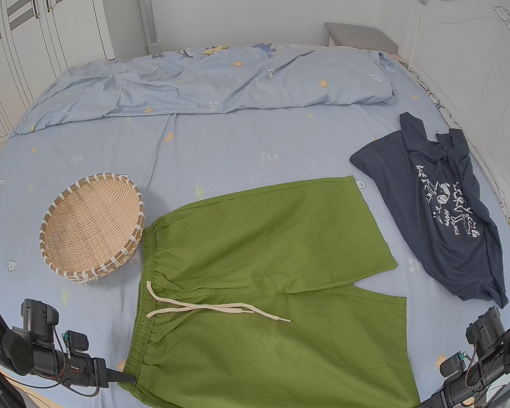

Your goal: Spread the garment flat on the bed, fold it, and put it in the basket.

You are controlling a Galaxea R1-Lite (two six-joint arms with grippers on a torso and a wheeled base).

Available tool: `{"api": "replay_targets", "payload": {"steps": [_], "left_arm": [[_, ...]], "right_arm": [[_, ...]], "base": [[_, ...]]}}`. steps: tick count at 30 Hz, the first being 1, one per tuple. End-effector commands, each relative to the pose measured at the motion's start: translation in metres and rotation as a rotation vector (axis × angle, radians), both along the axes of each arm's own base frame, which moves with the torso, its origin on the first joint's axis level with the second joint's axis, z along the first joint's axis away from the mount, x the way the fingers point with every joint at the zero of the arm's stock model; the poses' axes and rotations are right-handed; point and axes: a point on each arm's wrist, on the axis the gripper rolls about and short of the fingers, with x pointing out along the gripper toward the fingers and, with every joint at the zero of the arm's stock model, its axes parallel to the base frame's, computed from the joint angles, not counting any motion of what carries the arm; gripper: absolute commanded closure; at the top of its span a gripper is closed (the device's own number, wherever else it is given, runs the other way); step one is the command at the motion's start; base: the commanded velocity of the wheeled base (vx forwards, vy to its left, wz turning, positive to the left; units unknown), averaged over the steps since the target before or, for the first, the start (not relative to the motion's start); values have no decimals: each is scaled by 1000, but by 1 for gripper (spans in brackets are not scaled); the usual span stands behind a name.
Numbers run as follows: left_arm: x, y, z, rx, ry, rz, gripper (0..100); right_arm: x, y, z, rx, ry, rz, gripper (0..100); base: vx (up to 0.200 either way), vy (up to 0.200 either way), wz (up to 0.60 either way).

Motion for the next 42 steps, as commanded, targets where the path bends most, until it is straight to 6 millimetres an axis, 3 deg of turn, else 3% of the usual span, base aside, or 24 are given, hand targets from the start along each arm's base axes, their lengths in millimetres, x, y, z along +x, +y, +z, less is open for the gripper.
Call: {"api": "replay_targets", "payload": {"steps": [1, 8, 16, 22, 29, 31, 42], "left_arm": [[-10, -1, 6, 11, -12, -11, 100], [-27, -5, 8, 52, 41, -121, 100], [-11, -1, 12, 58, 24, -105, 100], [12, -2, 44, -42, -7, 97, 100], [38, -21, 93, -158, 36, 158, 100], [48, -24, 104, -174, 16, 162, 100], [108, -17, 129, -226, -7, 262, 100]], "right_arm": [[-10, -1, 5, 7, -49, 46, 100], [-10, -1, 5, 7, -50, 48, 100], [0, -2, 14, 31, -139, 2, 100], [32, -5, 56, 87, -341, -147, 100], [75, -3, 125, 123, -475, -195, 100], [95, -2, 141, 129, -509, -200, 100], [182, -2, 163, 129, -569, -230, 100]], "base": [[0, 0, 0], [0, 0, 0], [0, 0, 0], [0, 0, 0], [0, 0, 0], [0, 0, 0], [0, 0, 0]]}}
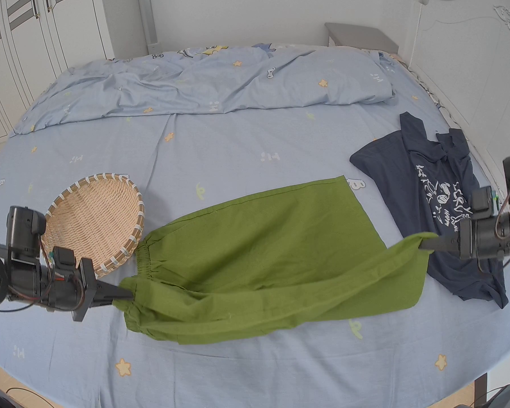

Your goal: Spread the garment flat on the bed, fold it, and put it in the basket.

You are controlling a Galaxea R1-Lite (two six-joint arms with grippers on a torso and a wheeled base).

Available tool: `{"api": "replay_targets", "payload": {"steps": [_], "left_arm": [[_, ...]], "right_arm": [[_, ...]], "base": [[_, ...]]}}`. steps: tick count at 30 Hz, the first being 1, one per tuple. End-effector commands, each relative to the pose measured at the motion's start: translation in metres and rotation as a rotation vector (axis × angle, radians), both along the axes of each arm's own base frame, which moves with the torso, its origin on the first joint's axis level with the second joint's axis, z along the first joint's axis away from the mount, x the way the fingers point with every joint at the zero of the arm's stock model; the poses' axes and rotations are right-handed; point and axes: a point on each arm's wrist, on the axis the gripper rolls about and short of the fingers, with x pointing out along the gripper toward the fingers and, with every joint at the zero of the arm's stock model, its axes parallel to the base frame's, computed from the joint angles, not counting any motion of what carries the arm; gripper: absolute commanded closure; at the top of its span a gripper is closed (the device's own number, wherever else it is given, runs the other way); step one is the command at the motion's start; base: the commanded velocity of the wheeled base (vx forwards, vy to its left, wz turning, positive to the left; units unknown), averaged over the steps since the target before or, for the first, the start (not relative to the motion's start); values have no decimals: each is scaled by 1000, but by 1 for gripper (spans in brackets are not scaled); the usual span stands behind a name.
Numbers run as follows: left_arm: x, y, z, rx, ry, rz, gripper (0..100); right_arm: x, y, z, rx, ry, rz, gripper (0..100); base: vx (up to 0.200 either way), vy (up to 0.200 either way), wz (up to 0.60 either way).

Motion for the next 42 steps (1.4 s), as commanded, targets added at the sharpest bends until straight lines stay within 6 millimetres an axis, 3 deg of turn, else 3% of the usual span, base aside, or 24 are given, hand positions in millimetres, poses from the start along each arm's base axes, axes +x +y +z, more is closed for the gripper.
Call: {"api": "replay_targets", "payload": {"steps": [1, 4, 7, 11, 19, 29, 42], "left_arm": [[35, 2, 16, -24, -8, 38, 100], [41, 2, 19, -24, -4, 37, 100], [58, 3, 29, -23, 31, 41, 100], [63, 7, 35, -19, 11, 53, 100], [65, 11, 21, -14, 59, 60, 100], [65, 14, 19, -4, 50, 61, 100], [71, 16, 16, -3, 53, 63, 100]], "right_arm": [[55, -2, -1, -1, 24, -29, 100], [63, -1, -1, 0, 23, -29, 100], [86, -1, -3, -9, 18, -41, 100], [99, 1, -1, -7, 4, -40, 100], [127, 4, 8, -4, -36, -38, 100], [150, 10, 32, -10, -100, -42, 100], [169, 12, 34, -9, -118, -41, 100]], "base": [[0, 0, 0], [0, 0, 0], [0, 0, 0], [0, 0, 0], [0, 0, 0], [0, 0, 0], [0, 0, 0]]}}
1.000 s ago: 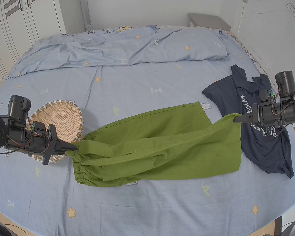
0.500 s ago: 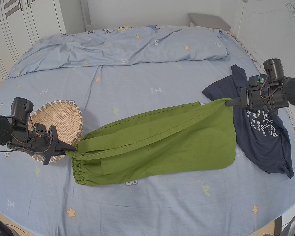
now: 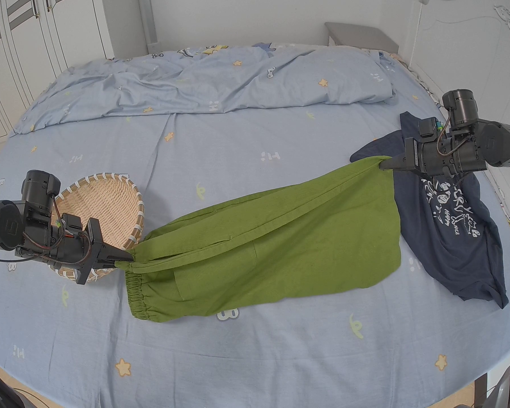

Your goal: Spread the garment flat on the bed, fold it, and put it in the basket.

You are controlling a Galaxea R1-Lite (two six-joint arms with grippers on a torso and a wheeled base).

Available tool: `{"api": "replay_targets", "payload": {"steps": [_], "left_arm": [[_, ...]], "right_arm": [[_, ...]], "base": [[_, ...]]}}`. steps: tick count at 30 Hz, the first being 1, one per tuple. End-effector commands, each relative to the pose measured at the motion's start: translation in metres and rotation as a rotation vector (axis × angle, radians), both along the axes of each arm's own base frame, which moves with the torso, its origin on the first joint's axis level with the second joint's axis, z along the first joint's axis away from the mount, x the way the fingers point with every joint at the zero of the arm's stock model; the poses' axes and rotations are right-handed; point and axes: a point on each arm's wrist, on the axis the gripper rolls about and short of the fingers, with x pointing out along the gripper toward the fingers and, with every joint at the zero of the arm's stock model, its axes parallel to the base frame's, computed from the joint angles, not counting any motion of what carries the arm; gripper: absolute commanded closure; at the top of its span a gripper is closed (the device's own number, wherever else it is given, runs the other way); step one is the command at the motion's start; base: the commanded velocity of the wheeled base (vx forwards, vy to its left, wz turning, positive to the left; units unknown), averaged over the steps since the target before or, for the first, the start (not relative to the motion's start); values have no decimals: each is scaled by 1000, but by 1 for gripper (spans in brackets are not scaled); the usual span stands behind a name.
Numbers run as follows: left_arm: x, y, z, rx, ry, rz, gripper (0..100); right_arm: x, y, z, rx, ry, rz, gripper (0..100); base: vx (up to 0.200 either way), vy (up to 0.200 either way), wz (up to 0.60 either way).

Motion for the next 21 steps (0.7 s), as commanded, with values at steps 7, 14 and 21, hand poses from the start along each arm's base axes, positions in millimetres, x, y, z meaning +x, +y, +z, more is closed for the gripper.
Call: {"api": "replay_targets", "payload": {"steps": [7, 14, 21], "left_arm": [[2, 1, -1, 0, 0, 3, 100], [4, 1, -1, 2, -13, 2, 100], [8, 1, -5, 1, -3, 2, 100]], "right_arm": [[13, 6, 7, -6, -7, 4, 100], [16, 9, 4, -18, -3, -4, 100], [23, 9, -9, -20, 23, -6, 100]], "base": [[0, 0, 0], [0, 0, 0], [0, 0, 0]]}}
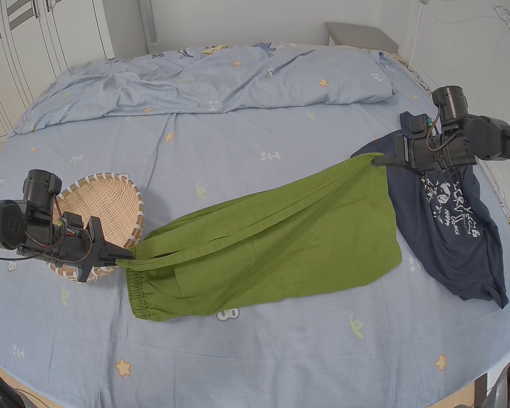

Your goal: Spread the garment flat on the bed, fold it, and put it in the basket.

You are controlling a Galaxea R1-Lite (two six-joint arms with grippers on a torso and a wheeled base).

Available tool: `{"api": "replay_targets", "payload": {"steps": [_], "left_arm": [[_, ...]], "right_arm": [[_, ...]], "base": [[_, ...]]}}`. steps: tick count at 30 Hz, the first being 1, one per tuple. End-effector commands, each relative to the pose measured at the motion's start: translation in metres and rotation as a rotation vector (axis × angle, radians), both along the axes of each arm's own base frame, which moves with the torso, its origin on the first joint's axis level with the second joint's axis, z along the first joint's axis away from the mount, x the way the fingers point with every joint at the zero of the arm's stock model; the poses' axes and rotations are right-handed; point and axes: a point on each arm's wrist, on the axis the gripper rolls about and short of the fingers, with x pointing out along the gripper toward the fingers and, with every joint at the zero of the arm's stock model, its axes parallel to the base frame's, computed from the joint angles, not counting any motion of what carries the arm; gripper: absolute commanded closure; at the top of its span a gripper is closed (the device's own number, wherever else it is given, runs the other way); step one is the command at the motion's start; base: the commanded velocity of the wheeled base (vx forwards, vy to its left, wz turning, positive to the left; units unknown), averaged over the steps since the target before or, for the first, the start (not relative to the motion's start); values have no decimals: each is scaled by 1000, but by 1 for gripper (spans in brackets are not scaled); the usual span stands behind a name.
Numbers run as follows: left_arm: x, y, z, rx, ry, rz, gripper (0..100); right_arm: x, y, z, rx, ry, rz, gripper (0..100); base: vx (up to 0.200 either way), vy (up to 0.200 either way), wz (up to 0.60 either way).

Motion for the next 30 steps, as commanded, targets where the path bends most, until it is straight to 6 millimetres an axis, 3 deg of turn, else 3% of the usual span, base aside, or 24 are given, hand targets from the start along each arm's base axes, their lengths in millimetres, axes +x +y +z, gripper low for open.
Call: {"api": "replay_targets", "payload": {"steps": [1, 11, 12, 22, 26, 30], "left_arm": [[3, 1, -4, -1, 10, 1, 100], [7, 0, -6, -1, 7, -2, 100], [7, 0, -6, -1, 7, -4, 0], [5, -2, -2, 12, -20, -24, 0], [-6, -5, 16, 11, -76, -29, 0], [-21, -17, 37, 9, -146, -66, 0]], "right_arm": [[4, 0, -8, -2, 19, 1, 100], [8, 1, -14, -3, 31, 2, 100], [8, 2, -15, -2, 33, 3, 0], [12, 2, -25, -1, 56, 8, 0], [8, 0, -29, -2, 79, 5, 0], [-12, -5, -27, -2, 91, -4, 0]], "base": [[0, 0, 0], [0, 0, 0], [0, 0, 0], [0, 0, 0], [0, 0, 0], [0, 0, 0]]}}
